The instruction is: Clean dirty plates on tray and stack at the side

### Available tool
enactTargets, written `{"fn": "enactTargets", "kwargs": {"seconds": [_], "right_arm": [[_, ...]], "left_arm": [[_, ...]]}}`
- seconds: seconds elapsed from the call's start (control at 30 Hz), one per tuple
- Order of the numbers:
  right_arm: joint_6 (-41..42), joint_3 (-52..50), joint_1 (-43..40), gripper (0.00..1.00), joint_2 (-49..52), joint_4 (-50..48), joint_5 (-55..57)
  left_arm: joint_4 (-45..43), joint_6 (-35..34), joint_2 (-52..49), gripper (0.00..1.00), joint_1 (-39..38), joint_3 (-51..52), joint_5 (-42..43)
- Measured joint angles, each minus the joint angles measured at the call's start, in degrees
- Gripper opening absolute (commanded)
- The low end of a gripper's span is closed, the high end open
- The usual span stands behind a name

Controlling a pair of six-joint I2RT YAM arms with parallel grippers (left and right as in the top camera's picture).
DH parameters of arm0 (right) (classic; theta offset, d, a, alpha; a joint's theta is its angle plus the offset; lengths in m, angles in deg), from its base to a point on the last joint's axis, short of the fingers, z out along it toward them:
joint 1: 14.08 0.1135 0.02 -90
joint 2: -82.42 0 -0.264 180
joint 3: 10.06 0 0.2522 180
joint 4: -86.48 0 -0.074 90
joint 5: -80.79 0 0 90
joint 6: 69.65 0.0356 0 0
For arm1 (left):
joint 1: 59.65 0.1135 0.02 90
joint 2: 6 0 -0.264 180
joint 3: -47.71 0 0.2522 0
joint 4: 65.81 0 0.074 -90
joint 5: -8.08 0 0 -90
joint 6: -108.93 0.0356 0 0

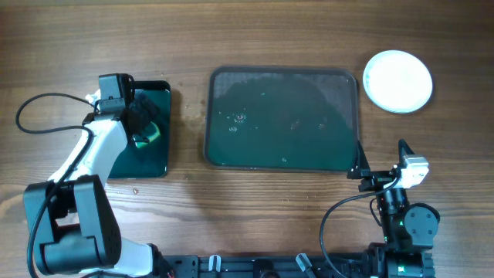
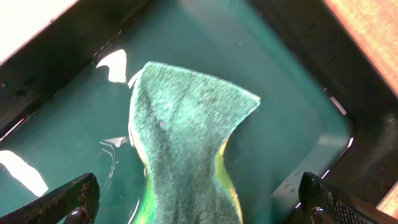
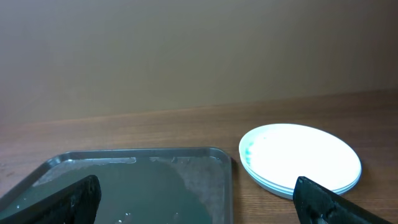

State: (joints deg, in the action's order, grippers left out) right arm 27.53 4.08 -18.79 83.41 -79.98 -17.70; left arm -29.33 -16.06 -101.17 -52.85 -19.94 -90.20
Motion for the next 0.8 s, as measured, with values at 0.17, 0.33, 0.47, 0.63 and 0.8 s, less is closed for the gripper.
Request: {"fn": "enactTargets", "kwargs": {"seconds": [0.17,0.33,0.47,0.63,0.8], "right_arm": [[0.00,0.00,0.00,1.00,0.00,0.02,-0.02],[0.00,0.00,0.00,1.00,0.00,0.02,0.00],[0.00,0.00,0.00,1.00,0.00,0.00,0.00],[-0.02,0.00,0.00,1.00,0.00,-0.02,0.00],[0.00,0.00,0.00,1.00,0.00,0.00,0.02]], "left_arm": [[1.88,0.00,0.00,1.00,0.00,0.00,0.09],[5.35,0.09,2.78,1.00,-0.02,0.92,1.64],[2.86,4.09,11.45,1.00,-1.36,5.64,2.19],[-3.87,12.39,27.15,1.00,-4.92,16.55,2.73],[-9.11,21.09,49.86,1.00,-6.27,29.94,6.78]]}}
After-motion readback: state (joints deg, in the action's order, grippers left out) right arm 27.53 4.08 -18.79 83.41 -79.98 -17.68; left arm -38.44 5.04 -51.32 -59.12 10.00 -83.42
